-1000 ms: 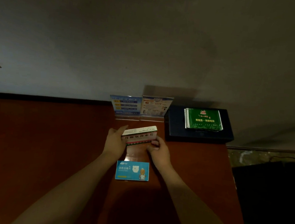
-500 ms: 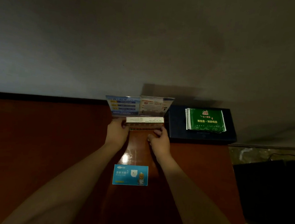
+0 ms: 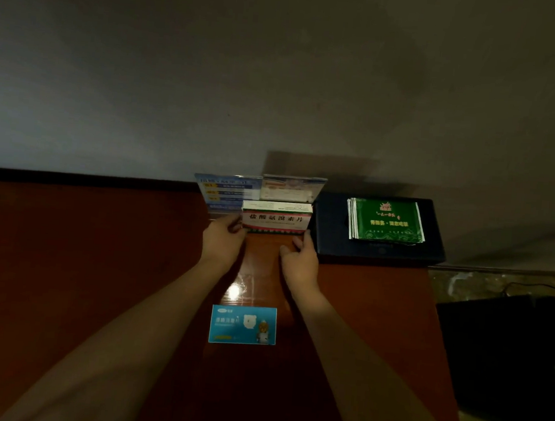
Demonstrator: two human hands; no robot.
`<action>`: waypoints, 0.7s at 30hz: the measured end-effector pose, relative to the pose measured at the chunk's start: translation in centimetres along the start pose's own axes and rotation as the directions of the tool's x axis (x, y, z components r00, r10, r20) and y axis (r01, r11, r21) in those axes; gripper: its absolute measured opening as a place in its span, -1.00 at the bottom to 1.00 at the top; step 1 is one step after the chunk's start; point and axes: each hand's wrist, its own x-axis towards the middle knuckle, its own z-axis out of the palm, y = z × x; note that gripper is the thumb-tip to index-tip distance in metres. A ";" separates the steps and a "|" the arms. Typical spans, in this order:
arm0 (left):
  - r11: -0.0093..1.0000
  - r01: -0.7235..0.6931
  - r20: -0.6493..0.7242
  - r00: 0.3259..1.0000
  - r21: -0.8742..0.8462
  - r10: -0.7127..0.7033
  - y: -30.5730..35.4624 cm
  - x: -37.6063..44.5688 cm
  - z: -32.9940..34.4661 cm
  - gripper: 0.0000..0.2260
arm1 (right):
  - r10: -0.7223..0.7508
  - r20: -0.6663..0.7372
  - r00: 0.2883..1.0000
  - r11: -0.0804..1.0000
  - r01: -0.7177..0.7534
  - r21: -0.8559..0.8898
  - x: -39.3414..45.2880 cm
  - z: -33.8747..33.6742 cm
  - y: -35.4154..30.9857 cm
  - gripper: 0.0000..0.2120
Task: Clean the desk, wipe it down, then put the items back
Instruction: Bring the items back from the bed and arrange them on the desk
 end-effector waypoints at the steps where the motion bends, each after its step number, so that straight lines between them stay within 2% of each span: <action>1: 1.000 0.000 0.008 1.000 0.014 0.000 0.0 -0.2 -0.1 -0.68 | -0.003 0.000 1.000 1.000 0.003 -0.013 -0.2 -0.2 0.0 -0.38; 4: 0.993 0.006 0.012 1.000 0.114 -0.007 -0.5 -1.3 -0.9 -0.70 | -0.018 0.012 1.000 0.996 0.019 -0.085 -1.1 -0.9 -0.1 -0.43; 8: 0.973 0.138 -0.023 0.990 0.187 -0.137 -3.1 -4.1 -2.5 -0.73 | 0.001 0.011 1.000 0.981 0.001 -0.195 -3.9 -2.3 1.3 -0.60; 11: 0.956 0.205 -0.002 0.978 0.209 -0.209 -5.5 -7.5 -3.4 -0.76 | 0.037 0.047 0.998 0.956 -0.022 -0.294 -7.2 -3.4 3.8 -0.73; 15: 0.938 0.274 0.032 0.957 0.212 -0.287 -7.5 -11.3 -3.5 -0.78 | 0.067 0.119 0.991 0.910 -0.012 -0.415 -10.8 -3.5 7.3 -0.76; 18: 0.944 0.288 0.100 0.947 0.162 -0.307 -7.8 -12.7 -3.0 -0.75 | 0.095 0.123 0.988 0.926 -0.042 -0.375 -12.0 -2.8 8.3 -0.74; 21: 0.958 0.245 0.126 0.956 0.150 -0.264 -7.4 -13.2 -2.9 -0.72 | 0.080 0.114 0.990 0.942 -0.038 -0.333 -12.3 -2.6 8.0 -0.72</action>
